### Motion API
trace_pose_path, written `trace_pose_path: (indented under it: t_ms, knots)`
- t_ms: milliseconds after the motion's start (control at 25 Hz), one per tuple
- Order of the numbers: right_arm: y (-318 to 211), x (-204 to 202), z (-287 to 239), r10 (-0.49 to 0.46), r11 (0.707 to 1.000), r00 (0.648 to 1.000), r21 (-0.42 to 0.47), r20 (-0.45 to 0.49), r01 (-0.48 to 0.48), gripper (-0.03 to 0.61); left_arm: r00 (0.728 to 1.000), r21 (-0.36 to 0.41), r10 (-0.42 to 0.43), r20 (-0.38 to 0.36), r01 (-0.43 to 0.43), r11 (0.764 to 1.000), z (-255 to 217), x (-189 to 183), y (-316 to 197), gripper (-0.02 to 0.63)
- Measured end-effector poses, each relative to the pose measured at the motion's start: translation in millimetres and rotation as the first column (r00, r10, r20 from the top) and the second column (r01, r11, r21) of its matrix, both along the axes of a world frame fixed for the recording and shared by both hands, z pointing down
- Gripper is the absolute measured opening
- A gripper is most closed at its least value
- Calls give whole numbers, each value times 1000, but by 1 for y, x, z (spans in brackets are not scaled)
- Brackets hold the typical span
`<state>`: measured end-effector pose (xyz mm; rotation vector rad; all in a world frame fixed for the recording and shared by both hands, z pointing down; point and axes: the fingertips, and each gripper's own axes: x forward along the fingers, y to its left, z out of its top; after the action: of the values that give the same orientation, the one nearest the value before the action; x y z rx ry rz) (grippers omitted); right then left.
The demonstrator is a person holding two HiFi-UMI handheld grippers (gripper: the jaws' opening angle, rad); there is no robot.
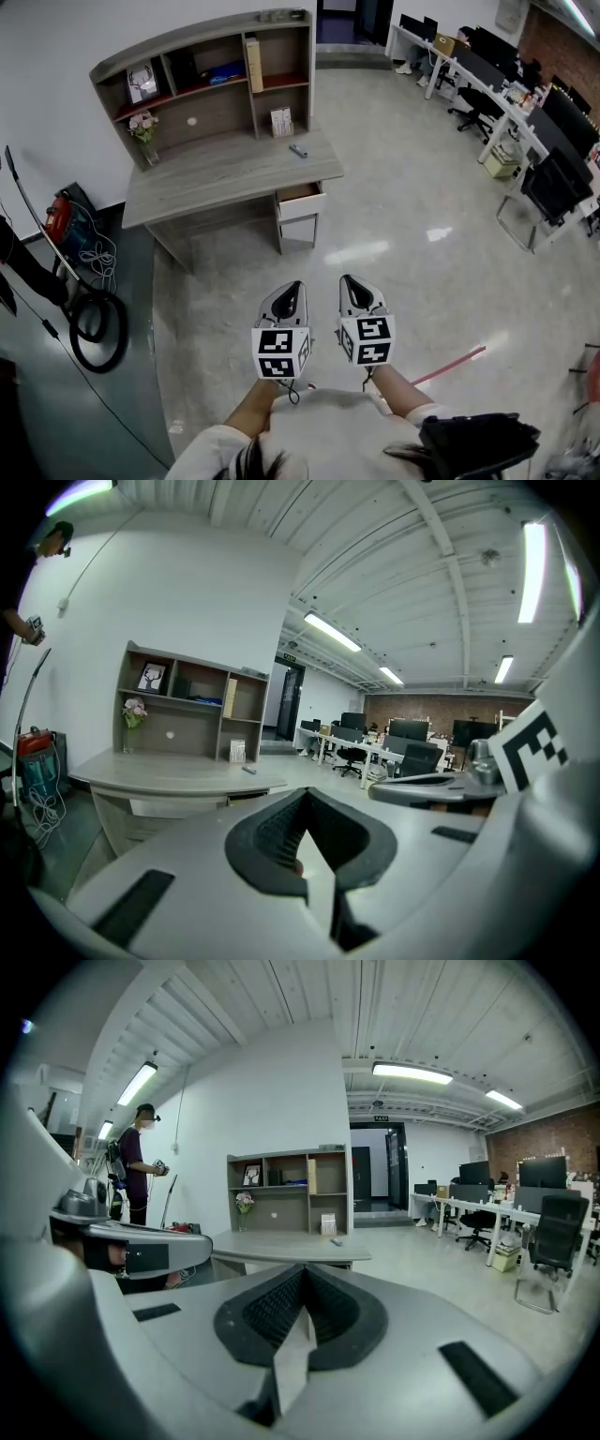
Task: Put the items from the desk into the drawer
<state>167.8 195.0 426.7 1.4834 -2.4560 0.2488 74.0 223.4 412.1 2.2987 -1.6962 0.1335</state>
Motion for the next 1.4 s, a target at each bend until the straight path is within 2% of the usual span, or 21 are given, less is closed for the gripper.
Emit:
trace_pose_path:
  t_ms: [320, 680, 1400]
  knots:
    - [-35, -13, 11, 1, 1000, 1000, -18, -8, -1, -2, 1000, -18, -6, -15, 5, 1000, 13, -15, -34, -2]
    - [-106, -31, 9, 13, 1000, 1000, -9, -16, -13, -1, 999, 6, 3, -39, -2, 1000, 9, -33, -111, -2]
    - [-236, -94, 9, -25, 999, 999, -28, -22, 24, 0, 999, -12, -14, -43, 14, 1000, 10, -85, -240, -2]
